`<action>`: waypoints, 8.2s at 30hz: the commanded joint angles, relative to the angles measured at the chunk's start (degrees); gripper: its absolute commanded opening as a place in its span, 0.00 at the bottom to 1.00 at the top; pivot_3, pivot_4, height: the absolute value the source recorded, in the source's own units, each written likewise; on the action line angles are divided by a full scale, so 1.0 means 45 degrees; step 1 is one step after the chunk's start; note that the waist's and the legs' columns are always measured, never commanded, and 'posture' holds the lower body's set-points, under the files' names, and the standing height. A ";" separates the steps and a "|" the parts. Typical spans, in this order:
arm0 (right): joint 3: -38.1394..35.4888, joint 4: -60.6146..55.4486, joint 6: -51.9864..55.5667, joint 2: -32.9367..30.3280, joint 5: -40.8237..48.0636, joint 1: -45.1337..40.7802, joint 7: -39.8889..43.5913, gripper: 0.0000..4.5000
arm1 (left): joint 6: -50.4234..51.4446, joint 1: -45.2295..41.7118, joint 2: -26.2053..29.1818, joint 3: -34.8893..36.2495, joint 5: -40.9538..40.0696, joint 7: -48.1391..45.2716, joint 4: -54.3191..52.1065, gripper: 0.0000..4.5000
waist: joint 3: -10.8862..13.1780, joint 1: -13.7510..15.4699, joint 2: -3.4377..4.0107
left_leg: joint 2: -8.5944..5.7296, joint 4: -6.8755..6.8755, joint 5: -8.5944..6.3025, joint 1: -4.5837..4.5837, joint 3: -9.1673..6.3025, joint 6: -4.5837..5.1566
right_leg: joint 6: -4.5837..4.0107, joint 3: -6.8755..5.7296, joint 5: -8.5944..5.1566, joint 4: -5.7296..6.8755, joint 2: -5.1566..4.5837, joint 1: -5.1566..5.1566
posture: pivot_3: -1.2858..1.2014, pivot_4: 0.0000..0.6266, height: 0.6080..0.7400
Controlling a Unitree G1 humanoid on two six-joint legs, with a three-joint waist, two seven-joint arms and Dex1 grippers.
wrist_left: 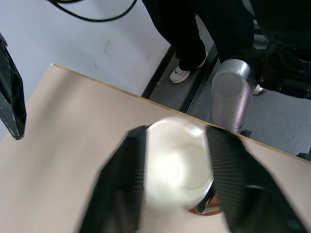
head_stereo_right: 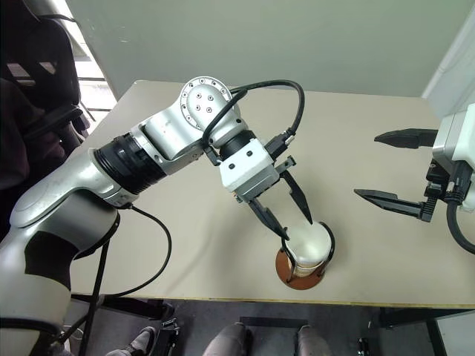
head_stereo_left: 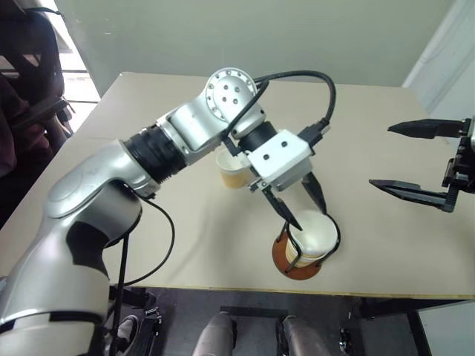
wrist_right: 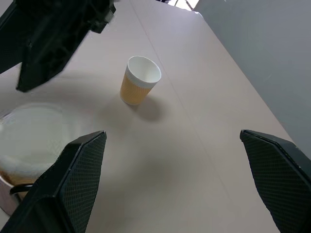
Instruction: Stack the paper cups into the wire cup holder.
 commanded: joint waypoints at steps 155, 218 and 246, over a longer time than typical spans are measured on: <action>-0.0780 -0.0231 -0.0181 -0.0544 -0.0537 0.0319 -0.0432 1.00 | -0.1937 -0.0954 -0.0460 -0.2148 0.0045 -0.0415 0.1899 0.00 | 0.0011 0.0072 -0.0001 | -0.0027 0.0090 -0.0010 -0.0018 0.0083 0.0101 | 0.0067 0.0051 0.0080 -0.0021 -0.0033 0.0014 | 0.52 0.24 1.00; -0.5489 -0.0712 0.0041 -0.0934 -0.0859 0.5182 0.4249 1.00 | -0.1309 -0.0434 -0.0974 -0.0414 -0.0279 -0.0415 0.1379 1.00 | 0.0029 0.0271 -0.0017 | -0.0031 0.0109 -0.0037 0.0007 0.0129 0.0091 | 0.0044 0.0068 0.0014 0.0007 -0.0021 0.0032 | 0.52 0.24 1.00; 0.8015 1.0678 -0.7874 0.1066 -0.6618 -0.6124 0.5497 1.00 | 0.7596 1.2525 0.5801 1.3183 0.3508 0.6417 -0.5220 1.00 | 0.0014 -0.0255 0.0032 | -0.0017 -0.0015 0.0105 0.0097 0.0229 0.0018 | 0.0036 0.0047 0.0068 0.0034 -0.0011 -0.0021 | 0.52 0.24 1.00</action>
